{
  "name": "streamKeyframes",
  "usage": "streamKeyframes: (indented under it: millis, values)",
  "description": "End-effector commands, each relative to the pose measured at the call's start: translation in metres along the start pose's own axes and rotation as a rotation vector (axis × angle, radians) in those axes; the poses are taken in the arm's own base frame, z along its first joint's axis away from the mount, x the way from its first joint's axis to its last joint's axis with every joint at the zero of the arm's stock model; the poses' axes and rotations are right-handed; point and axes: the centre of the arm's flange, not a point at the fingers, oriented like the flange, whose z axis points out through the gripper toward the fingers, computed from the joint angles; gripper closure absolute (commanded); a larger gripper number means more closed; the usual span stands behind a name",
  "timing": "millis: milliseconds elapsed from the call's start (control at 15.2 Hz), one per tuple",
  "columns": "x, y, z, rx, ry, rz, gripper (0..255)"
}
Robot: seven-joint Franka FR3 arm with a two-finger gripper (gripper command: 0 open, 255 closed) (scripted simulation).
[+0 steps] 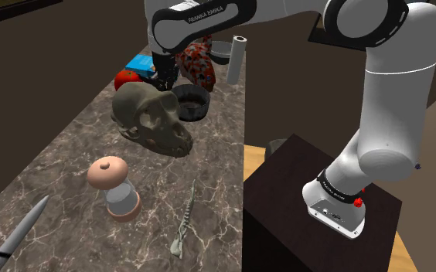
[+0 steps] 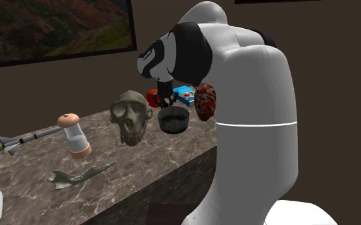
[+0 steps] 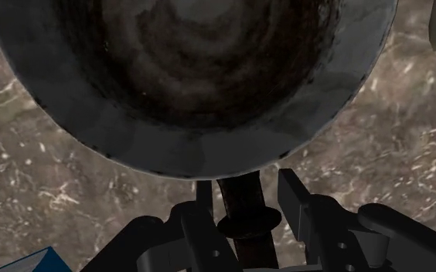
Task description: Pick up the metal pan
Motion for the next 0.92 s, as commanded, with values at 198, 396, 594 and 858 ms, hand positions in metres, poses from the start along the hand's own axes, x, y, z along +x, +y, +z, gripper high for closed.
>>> streamKeyframes:
  millis: [198,396,594,858]
  values:
    - [0.0,0.0,0.001,0.0,-0.001,0.0,255]
    - [0.0,0.001,-0.015,0.0,-0.001,0.0,255]
    - [0.001,0.001,-0.031,0.0,-0.001,0.0,255]
    - [0.002,0.001,-0.052,0.0,-0.001,0.0,255]
